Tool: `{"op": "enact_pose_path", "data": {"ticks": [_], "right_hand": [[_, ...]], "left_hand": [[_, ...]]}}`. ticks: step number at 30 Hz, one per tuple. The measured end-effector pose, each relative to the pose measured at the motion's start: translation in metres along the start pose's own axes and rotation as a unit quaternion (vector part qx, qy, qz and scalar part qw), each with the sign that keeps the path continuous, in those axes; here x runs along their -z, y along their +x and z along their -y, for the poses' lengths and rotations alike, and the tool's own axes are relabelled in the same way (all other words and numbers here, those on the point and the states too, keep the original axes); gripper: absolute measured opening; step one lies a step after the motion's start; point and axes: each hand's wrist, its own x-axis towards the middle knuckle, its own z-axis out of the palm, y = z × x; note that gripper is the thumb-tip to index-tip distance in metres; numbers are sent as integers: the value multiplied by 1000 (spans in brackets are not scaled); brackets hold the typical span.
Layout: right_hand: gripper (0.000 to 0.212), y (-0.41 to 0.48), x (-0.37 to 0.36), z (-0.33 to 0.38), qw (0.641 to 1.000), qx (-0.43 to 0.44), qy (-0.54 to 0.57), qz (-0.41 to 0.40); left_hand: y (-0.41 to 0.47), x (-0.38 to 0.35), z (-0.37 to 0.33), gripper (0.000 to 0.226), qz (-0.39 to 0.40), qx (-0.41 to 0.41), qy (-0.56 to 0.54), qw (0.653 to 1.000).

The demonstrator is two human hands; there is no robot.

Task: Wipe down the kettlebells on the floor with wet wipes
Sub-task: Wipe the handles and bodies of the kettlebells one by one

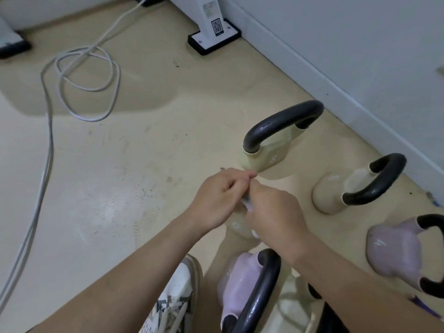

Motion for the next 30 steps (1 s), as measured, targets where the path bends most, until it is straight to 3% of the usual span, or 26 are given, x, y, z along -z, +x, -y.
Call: {"op": "enact_pose_path", "data": {"ticks": [2, 4, 7, 8, 10, 14, 16, 18, 22, 25, 27, 30], "right_hand": [[12, -18, -5, -17, 984, -57, 164, 31], [26, -22, -5, -31, 946, -119, 290, 83], [21, -11, -1, -26, 972, -87, 181, 126], [16, -3, -1, -16, 986, -48, 120, 109], [29, 14, -4, 11, 999, -21, 19, 46], [32, 25, -15, 44, 989, 10, -135, -67], [35, 17, -14, 29, 988, 75, -114, -79], [34, 3, -11, 4, 993, 107, -47, -29], [15, -21, -3, -47, 983, 16, 167, 76], [31, -26, -8, -59, 981, -16, 182, 63], [36, -20, -4, -53, 988, 6, 133, 78], [77, -10, 16, -43, 983, 9, 110, 146]], "left_hand": [[-8, -3, 9, 32, -16, -94, 89, 992], [-14, -5, 15, 29, -50, -149, 102, 982], [-21, -7, 16, 26, -89, -122, 51, 987], [-22, -6, 16, 25, -98, -88, 32, 991], [-22, -1, 15, 28, -112, -34, 2, 993], [-24, 16, 12, 55, -113, -32, -27, 993], [-29, 19, 9, 50, -113, -50, -6, 992], [-33, 15, 8, 33, -151, -100, 72, 981], [-35, 11, 11, 14, -204, -136, 139, 959], [-46, 10, 16, 12, -176, -118, 155, 965], [-52, 8, 22, 17, -135, -51, 161, 976], [-53, 10, 29, 24, -68, 21, 238, 969]]}}
